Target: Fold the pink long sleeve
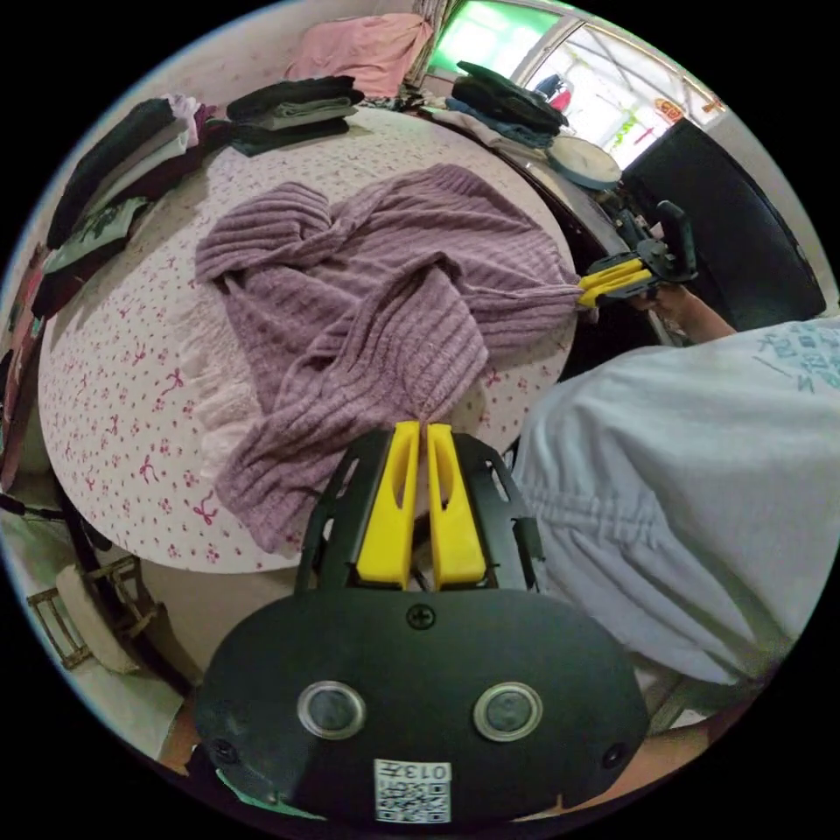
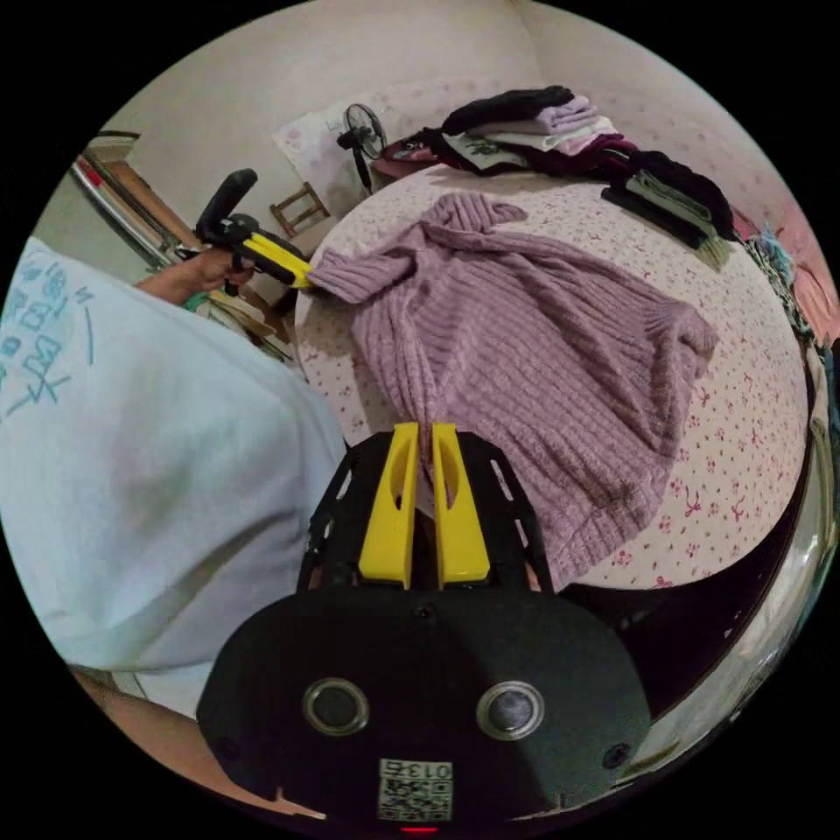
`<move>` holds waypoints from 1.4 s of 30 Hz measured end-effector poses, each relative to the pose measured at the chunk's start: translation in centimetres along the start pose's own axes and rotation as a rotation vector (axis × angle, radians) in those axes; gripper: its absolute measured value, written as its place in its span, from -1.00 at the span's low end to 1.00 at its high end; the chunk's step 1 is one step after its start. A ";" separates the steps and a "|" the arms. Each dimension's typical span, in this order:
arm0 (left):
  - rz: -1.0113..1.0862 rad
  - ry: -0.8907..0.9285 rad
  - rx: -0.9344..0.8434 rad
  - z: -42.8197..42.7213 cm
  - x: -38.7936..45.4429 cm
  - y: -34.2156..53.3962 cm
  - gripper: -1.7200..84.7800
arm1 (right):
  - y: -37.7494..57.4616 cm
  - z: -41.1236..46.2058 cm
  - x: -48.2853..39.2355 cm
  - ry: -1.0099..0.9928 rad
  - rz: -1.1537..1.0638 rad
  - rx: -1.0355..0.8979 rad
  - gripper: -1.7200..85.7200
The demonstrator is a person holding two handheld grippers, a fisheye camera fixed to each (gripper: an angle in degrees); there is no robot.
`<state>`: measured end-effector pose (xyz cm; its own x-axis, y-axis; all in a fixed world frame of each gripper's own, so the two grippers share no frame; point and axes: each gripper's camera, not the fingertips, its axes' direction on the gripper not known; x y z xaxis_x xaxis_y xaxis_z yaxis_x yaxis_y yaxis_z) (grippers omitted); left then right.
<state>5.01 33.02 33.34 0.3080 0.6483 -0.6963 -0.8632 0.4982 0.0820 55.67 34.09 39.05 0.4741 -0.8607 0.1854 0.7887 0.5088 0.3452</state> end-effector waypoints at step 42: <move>-0.519 -0.171 0.545 -9.4 -19.5 -8.5 -0.92 | -14.7 -5.6 26.5 0.426 0.282 0.262 -0.92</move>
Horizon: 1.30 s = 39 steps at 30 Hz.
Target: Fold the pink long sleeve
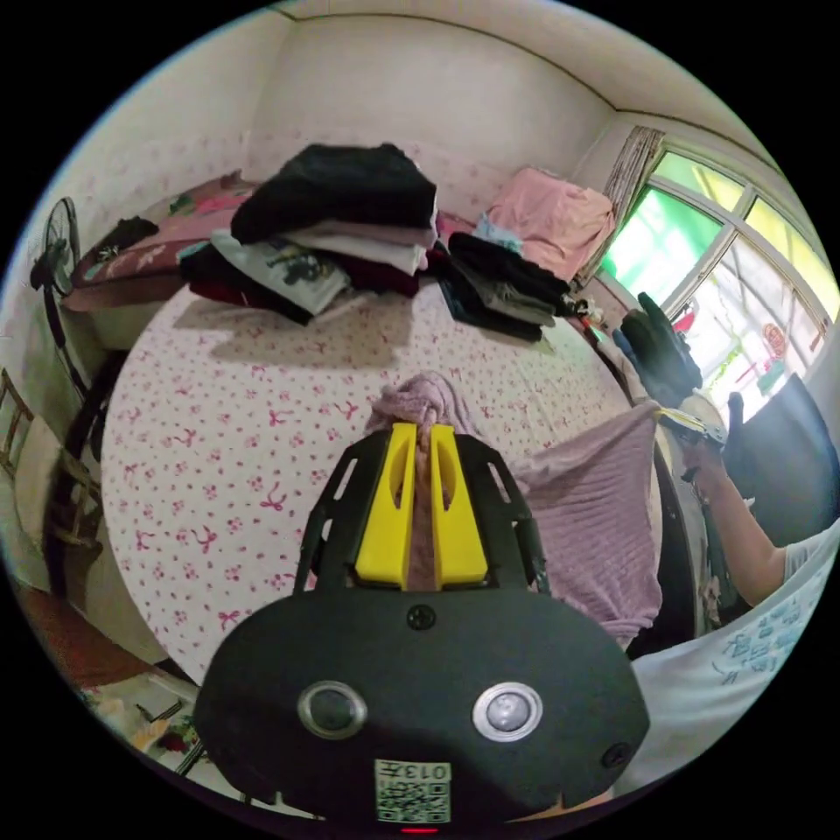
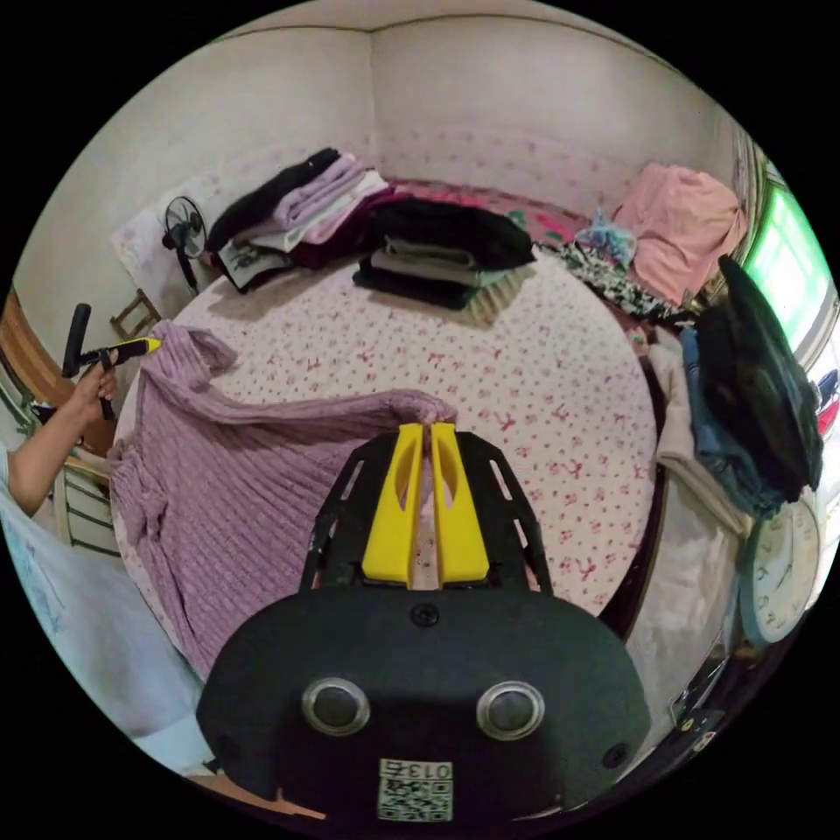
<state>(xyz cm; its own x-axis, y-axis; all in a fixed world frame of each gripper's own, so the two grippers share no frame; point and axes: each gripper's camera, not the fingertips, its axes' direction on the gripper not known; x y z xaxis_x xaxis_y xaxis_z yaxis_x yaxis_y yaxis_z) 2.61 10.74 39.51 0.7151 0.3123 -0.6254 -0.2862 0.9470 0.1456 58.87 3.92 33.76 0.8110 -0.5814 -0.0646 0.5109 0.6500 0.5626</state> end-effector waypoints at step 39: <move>0.418 -0.160 -0.395 1.4 10.5 20.2 -0.87 | 12.9 5.6 -30.0 -0.221 -0.207 -0.273 -0.91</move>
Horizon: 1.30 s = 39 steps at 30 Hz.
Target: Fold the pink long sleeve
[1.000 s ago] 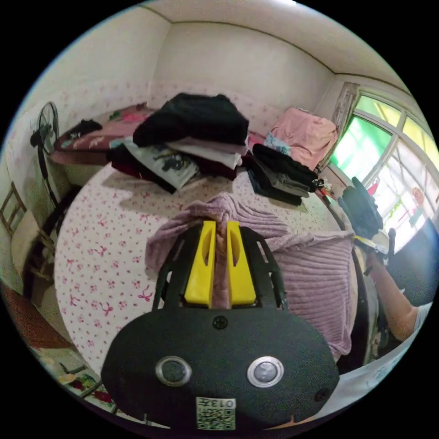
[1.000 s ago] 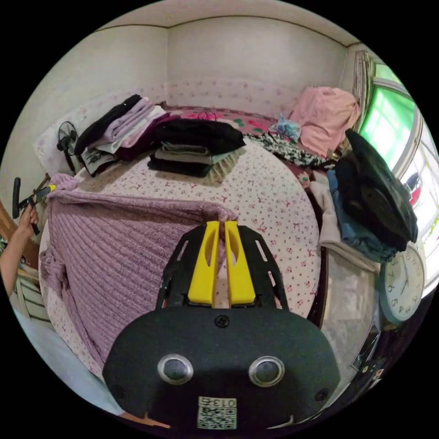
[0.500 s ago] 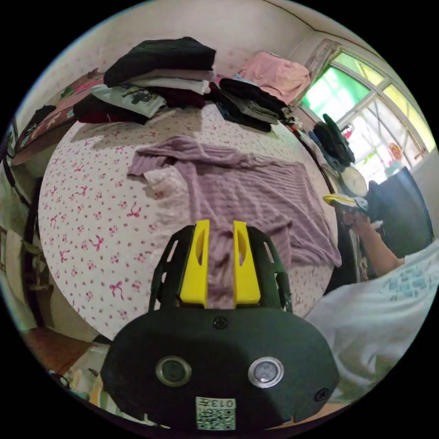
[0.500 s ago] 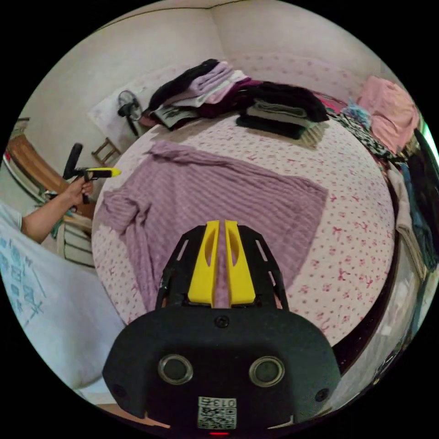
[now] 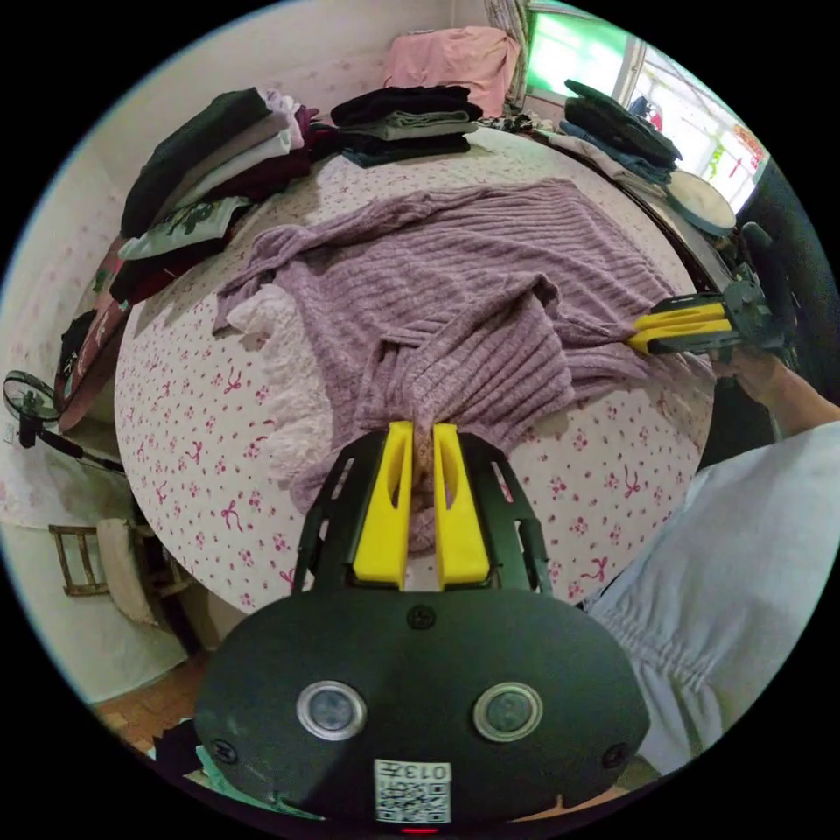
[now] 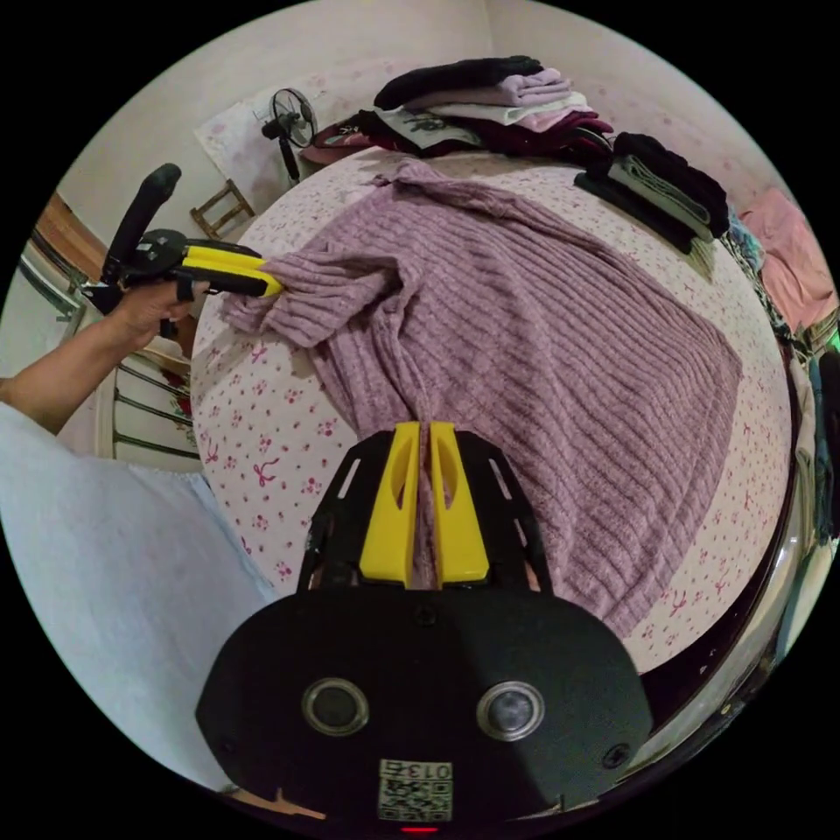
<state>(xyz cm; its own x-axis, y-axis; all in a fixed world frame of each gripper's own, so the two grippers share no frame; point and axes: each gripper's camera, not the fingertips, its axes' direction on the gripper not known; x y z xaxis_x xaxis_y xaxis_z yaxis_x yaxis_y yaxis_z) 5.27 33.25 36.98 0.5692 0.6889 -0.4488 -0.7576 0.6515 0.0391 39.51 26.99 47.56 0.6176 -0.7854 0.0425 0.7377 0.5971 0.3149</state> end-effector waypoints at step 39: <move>-0.105 0.284 -0.127 -3.0 -4.3 13.5 -0.93 | 4.0 5.6 -22.2 -0.004 -0.523 -0.060 -0.92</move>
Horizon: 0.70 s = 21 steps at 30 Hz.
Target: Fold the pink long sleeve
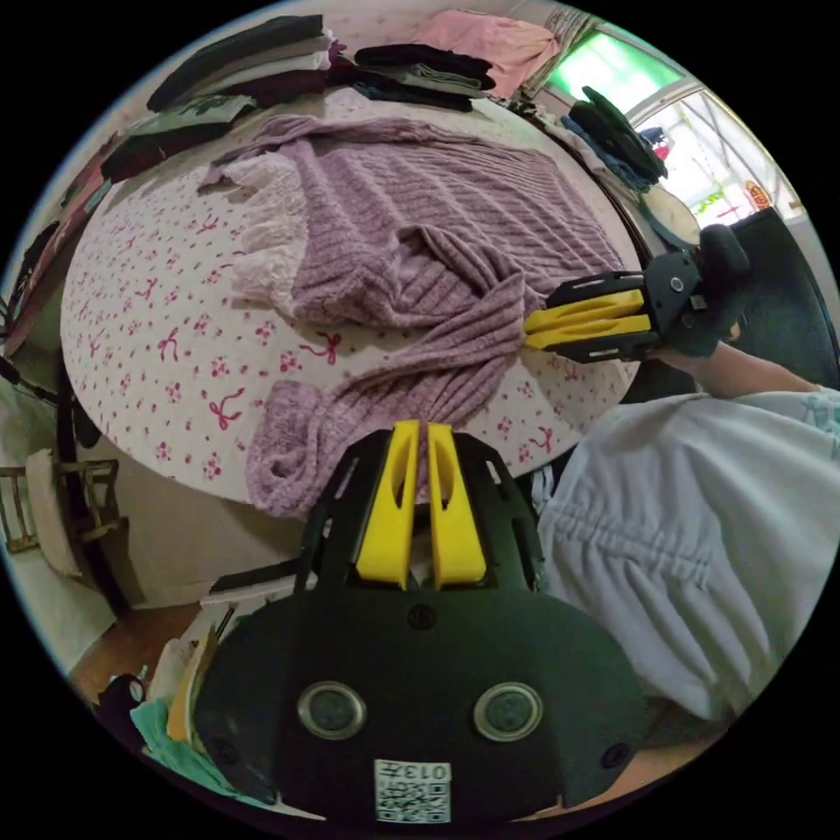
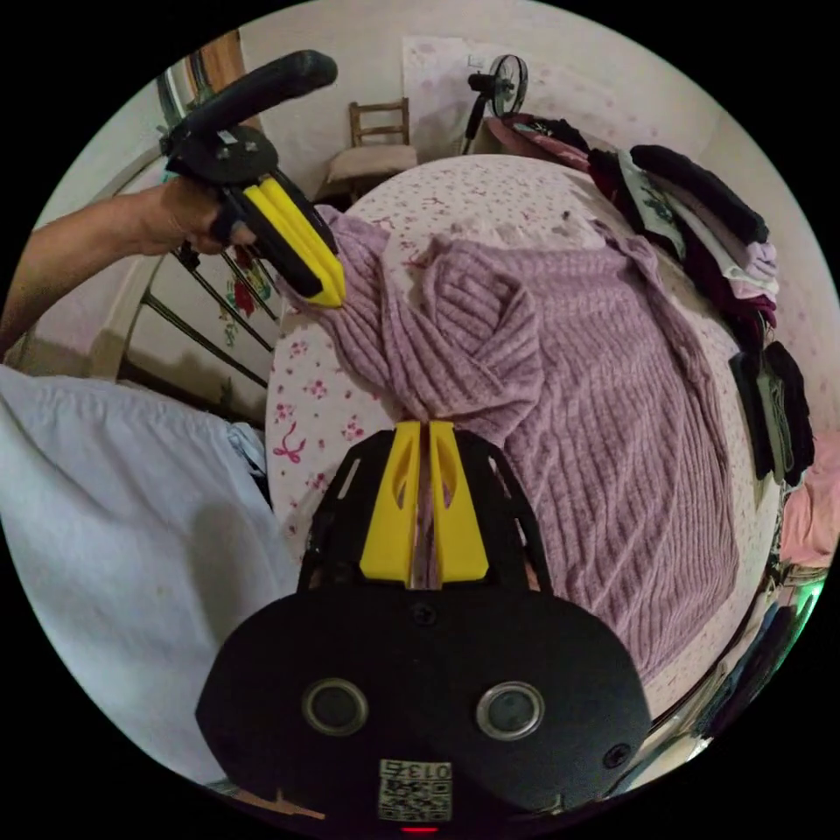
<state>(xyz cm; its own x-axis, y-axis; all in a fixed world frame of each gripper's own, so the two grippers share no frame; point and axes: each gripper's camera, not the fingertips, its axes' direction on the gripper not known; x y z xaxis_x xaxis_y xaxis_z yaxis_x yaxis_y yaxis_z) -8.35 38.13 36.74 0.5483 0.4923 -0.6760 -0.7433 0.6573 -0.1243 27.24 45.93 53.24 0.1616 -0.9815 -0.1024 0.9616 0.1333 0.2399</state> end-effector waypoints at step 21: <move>0.132 0.392 -0.237 -7.9 -7.1 7.5 -0.95 | 17.8 -13.2 3.2 -0.134 0.314 0.219 -0.93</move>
<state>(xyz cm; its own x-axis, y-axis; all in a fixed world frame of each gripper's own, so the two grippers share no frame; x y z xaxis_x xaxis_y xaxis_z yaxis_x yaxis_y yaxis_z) -20.88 35.09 34.85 0.2915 0.2805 -0.9145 -0.8887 0.4332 -0.1504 47.84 46.95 44.49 0.3955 -0.9090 0.1318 0.7978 0.4110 0.4410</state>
